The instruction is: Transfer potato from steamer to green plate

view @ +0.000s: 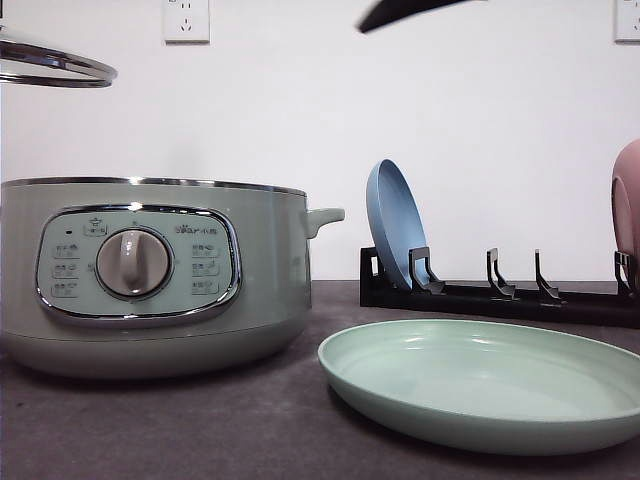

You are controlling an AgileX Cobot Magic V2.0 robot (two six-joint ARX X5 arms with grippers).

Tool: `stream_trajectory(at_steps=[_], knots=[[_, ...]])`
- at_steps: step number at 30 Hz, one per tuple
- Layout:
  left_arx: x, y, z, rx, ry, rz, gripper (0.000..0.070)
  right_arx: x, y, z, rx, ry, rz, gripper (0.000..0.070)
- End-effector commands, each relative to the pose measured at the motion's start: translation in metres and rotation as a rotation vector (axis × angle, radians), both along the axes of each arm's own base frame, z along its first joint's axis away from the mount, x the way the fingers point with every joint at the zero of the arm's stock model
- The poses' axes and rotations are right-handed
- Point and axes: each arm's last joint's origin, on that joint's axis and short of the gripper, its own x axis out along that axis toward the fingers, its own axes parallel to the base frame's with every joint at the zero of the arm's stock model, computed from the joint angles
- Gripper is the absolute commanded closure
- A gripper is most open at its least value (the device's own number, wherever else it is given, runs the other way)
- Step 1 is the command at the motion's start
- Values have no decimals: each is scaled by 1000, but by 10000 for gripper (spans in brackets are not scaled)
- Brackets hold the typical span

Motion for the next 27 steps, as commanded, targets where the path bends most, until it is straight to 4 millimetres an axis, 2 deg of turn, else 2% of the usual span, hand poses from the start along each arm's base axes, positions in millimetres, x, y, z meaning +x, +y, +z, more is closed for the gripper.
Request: stream_trajectory(at_steps=[1, 7, 12, 16, 20, 27], knots=[[0, 2, 11, 3, -68, 3, 700, 12, 17, 8, 4, 5, 14, 191], [0, 5, 11, 3, -69, 15, 700, 49, 62, 9, -46, 23, 29, 172], [0, 7, 11, 3, -69, 23, 700, 75, 98, -4, -88, 35, 31, 151], [0, 9, 11, 3, -69, 28, 700, 89, 123, -19, -122, 32, 25, 146], [0, 9, 11, 3, -69, 28, 700, 99, 144, -40, -175, 24, 3, 110], [0, 9, 11, 3, -69, 28, 700, 110, 168, -79, -273, 20, -43, 108]])
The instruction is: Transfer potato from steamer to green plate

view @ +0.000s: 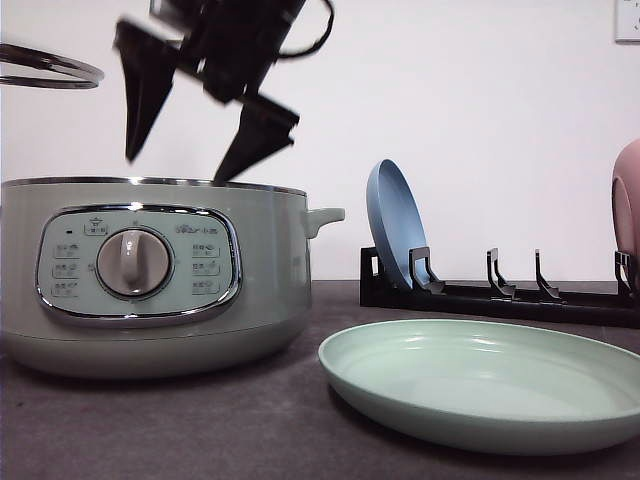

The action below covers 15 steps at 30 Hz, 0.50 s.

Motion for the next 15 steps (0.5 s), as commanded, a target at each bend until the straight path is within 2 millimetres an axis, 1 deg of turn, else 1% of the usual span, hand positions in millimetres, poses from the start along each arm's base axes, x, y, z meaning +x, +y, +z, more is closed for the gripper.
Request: stream_trajectory(at_steps=[1, 8, 12, 15], knots=[[0, 0, 11, 4, -69, -4, 700, 2, 11, -7, -9, -10, -10, 108], [0, 0, 11, 4, -68, -4, 700, 4, 22, -34, -76, 2, -33, 106], [0, 0, 11, 4, -68, -4, 700, 4, 26, -44, -92, 23, -37, 105], [0, 0, 11, 3, -68, -4, 700, 3, 28, -47, -98, 27, -34, 105]])
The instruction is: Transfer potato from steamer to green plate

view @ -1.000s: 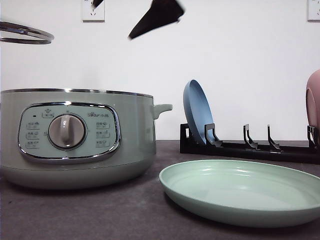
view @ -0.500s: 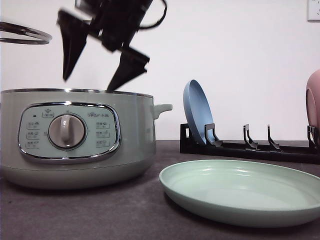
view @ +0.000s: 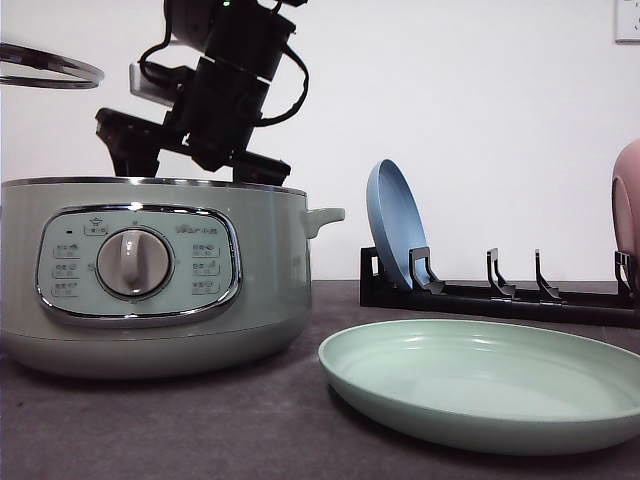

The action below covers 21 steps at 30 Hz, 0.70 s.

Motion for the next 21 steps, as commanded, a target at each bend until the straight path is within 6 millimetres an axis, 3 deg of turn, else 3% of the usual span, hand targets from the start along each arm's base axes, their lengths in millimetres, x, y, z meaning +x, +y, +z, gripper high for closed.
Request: stream_trajectory(at_steps=[1, 13, 15, 19, 21], knots=[[0, 0, 11, 4, -68, -4, 700, -1, 11, -4, 8, -2, 4, 105], [0, 0, 11, 4, -68, -4, 700, -1, 17, -25, -25, 40, -4, 110], [0, 0, 11, 4, -68, -4, 700, -2, 18, -25, -24, 41, -4, 164], [0, 0, 11, 4, -68, -4, 700, -2, 18, -25, -26, 43, -2, 378], [0, 0, 11, 4, -69, -4, 700, -2, 18, -25, -25, 44, -2, 454]])
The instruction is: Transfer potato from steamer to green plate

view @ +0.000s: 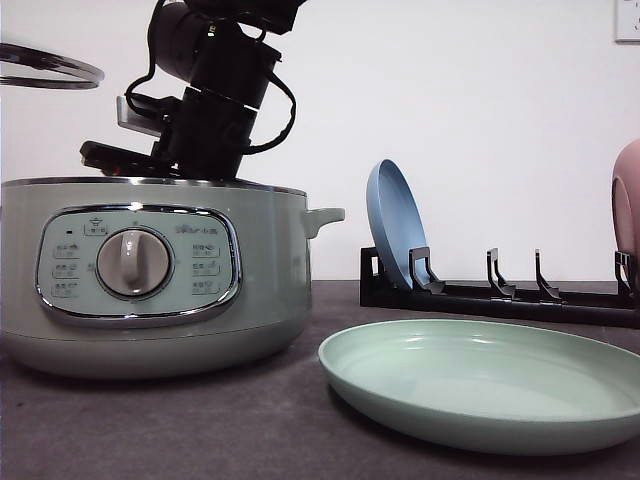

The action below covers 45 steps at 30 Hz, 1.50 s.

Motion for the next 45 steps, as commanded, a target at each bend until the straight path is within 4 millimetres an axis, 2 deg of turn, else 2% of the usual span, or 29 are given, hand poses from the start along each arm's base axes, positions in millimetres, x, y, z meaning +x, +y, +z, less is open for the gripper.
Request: stream_trajectory(at_steps=[1, 4, 8, 15, 19, 24, 29, 32, 35, 39, 45], knots=[[0, 0, 11, 3, -69, -4, 700, -1, 8, -3, 8, -1, 5, 488], [0, 0, 11, 3, -69, -4, 700, -1, 6, 3, 22, -5, 7, 516], [0, 0, 11, 3, -69, -4, 700, -1, 2, 25, 59, -47, 13, 517], [0, 0, 11, 1, -71, -6, 700, -11, -16, 89, 139, -145, 31, 518], [0, -1, 11, -32, -72, -31, 700, -25, -34, 128, 161, -198, 50, 518], [0, -3, 11, -52, -72, -50, 700, -43, -69, 173, 188, -254, 37, 519], [0, -8, 11, -80, -72, -85, 700, -58, -108, 202, 169, -266, 15, 519], [0, -14, 11, -83, -71, -107, 700, -64, -130, 208, 150, -263, -6, 519], [0, -21, 11, -100, -70, -143, 700, -71, -151, 206, 134, -257, -35, 519], [-1, -33, 11, -119, -70, -197, 700, -82, -176, 191, 120, -250, -68, 519], [-4, -54, 11, -122, -66, -275, 700, -104, -204, 158, 122, -265, -97, 519]])
